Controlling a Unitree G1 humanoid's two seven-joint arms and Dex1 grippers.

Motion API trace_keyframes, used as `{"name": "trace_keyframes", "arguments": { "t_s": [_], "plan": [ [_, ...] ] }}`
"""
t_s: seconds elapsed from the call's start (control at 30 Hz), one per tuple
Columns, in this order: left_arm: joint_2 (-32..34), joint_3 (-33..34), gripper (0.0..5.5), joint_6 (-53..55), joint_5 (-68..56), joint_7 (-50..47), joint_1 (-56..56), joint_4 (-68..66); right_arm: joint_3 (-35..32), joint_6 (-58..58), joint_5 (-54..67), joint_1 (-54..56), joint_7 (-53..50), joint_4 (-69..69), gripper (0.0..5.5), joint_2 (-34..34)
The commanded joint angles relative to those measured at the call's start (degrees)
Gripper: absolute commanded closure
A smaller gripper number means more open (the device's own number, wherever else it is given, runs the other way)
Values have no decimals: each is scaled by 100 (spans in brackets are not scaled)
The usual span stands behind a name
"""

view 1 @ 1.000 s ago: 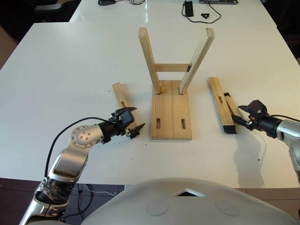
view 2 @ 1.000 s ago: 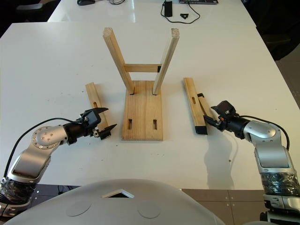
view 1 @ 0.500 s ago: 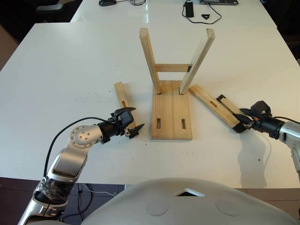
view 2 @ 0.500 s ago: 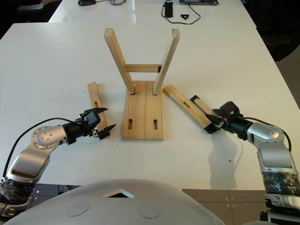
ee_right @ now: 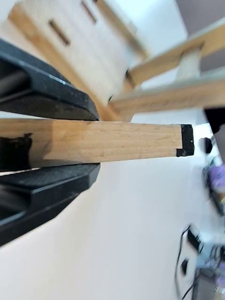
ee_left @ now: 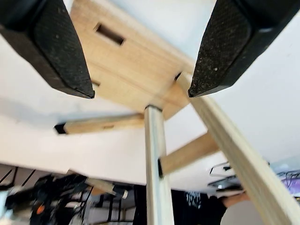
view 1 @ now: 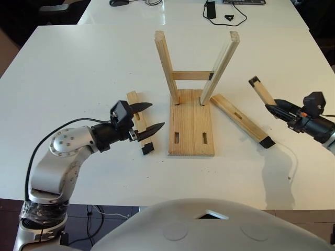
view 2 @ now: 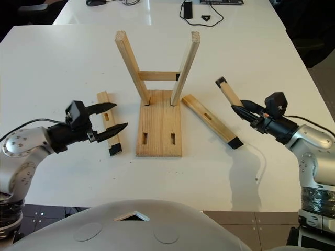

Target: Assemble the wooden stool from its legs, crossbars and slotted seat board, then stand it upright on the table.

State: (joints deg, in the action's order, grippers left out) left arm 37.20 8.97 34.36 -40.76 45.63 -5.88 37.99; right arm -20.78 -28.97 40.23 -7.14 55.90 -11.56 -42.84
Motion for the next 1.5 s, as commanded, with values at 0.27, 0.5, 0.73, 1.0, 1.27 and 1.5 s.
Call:
{"name": "trace_keyframes", "arguments": {
  "t_s": [0.27, 0.5, 0.73, 1.0, 1.27, 1.5],
  "plan": [
    [-341, -113, 211, 1159, -3362, -1357, 1671, 88, 765, -1520, 2805, 1345, 41, -1536, 420, 359],
    [-313, -385, 231, 1249, -3560, -1462, 2079, -64, 1407, -1682, 2683, 1769, 143, -1470, 420, 512],
    [-261, -544, 231, 1253, -3411, -1341, 2184, -93, 1974, -1639, 2351, 2029, 235, -1267, 420, 718],
    [-175, -561, 295, 1232, -3346, -1153, 2151, -86, 1980, -1494, 2086, 2057, 413, -1024, 420, 772],
    [-147, -637, 408, 1160, -3173, -959, 2087, -36, 1961, -1464, 1990, 2036, 453, -1026, 420, 882],
    [-45, -684, 412, 1156, -3032, -772, 2091, -135, 2146, -1136, 1455, 1901, 450, -1170, 384, 953]
  ]
}}
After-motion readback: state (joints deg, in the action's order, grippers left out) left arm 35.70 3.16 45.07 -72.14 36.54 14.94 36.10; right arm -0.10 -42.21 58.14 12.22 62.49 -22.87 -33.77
